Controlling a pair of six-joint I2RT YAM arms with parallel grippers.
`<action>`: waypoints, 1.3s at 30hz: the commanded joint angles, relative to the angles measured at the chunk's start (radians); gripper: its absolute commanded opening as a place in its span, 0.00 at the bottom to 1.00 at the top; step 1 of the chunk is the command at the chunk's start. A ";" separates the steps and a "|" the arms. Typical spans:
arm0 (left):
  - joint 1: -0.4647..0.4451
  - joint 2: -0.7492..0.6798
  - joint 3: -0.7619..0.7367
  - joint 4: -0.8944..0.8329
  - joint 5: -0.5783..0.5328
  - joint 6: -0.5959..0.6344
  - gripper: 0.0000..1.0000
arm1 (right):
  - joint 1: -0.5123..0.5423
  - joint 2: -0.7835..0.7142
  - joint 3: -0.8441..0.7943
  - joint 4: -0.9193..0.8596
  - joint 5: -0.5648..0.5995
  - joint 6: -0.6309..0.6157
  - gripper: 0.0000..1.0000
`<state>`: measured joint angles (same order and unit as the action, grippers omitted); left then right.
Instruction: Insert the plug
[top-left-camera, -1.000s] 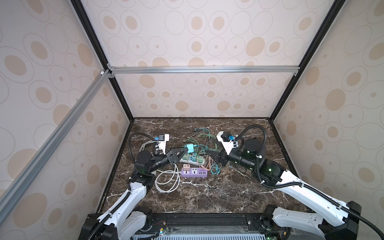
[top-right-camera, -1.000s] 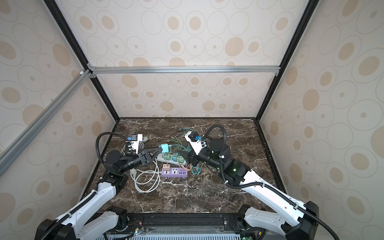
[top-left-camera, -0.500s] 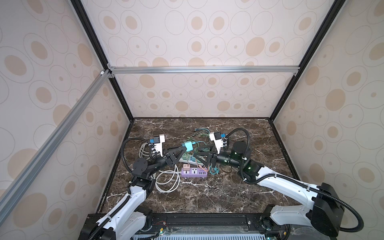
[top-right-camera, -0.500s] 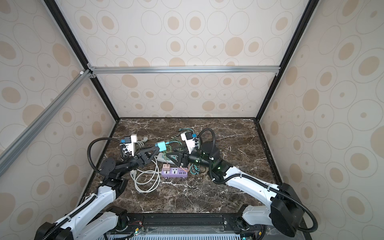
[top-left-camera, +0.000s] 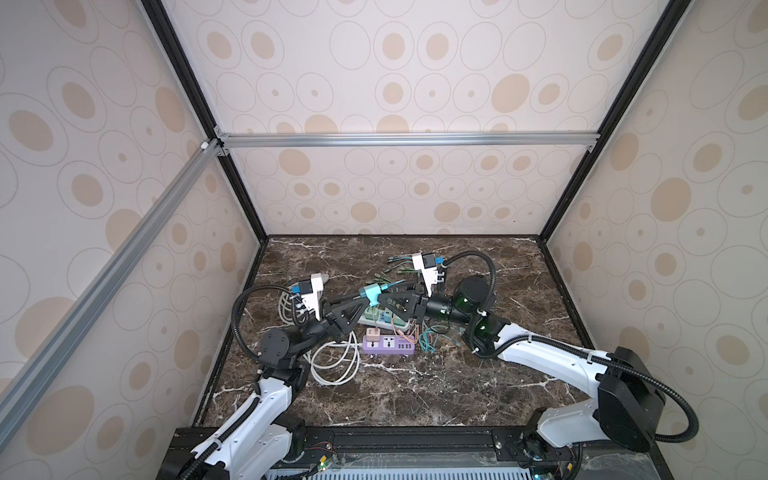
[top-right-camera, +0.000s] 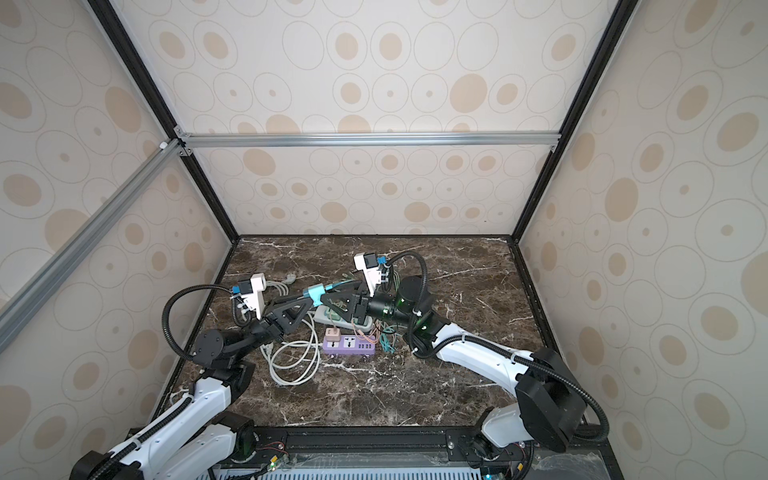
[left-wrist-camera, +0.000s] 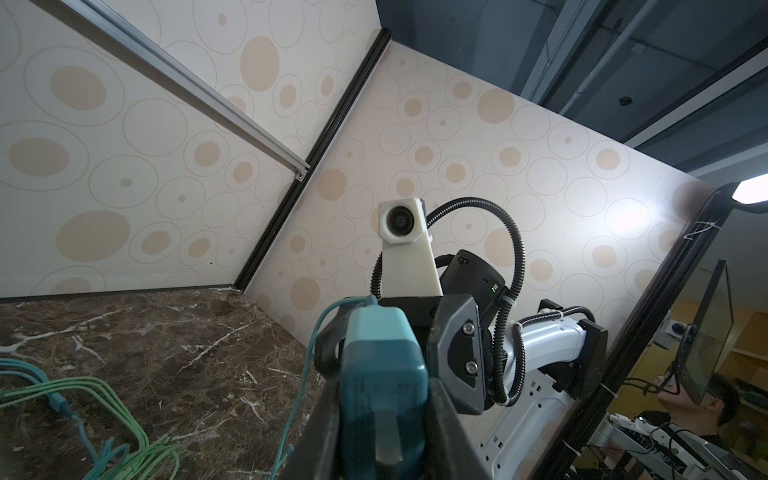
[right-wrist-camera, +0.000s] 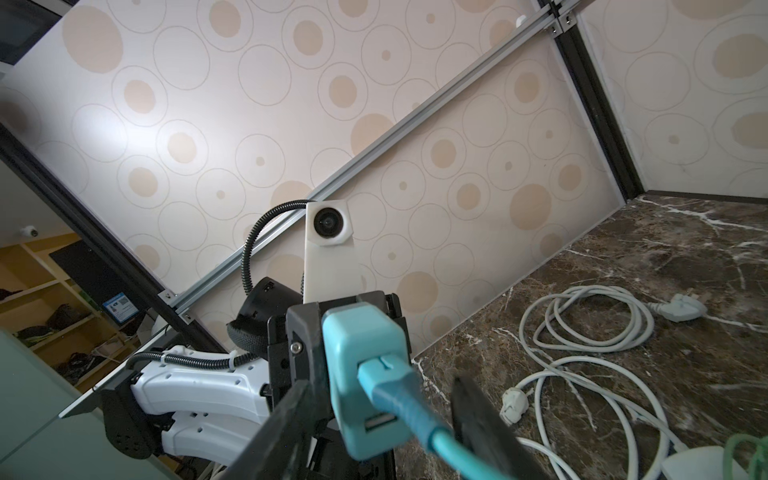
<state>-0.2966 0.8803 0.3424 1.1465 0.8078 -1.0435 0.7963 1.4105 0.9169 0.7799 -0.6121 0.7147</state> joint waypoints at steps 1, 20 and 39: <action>-0.009 -0.017 -0.005 0.111 -0.008 -0.027 0.00 | 0.000 0.005 0.034 0.067 -0.049 0.031 0.53; -0.012 -0.019 -0.021 0.179 -0.032 -0.026 0.01 | 0.022 0.048 0.077 0.078 -0.130 0.053 0.35; -0.013 -0.004 -0.031 0.139 -0.050 -0.006 0.11 | 0.022 0.057 0.096 0.066 -0.145 0.051 0.21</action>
<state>-0.3038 0.8803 0.3130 1.2812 0.7582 -1.0771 0.8074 1.4643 0.9836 0.8150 -0.7338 0.7513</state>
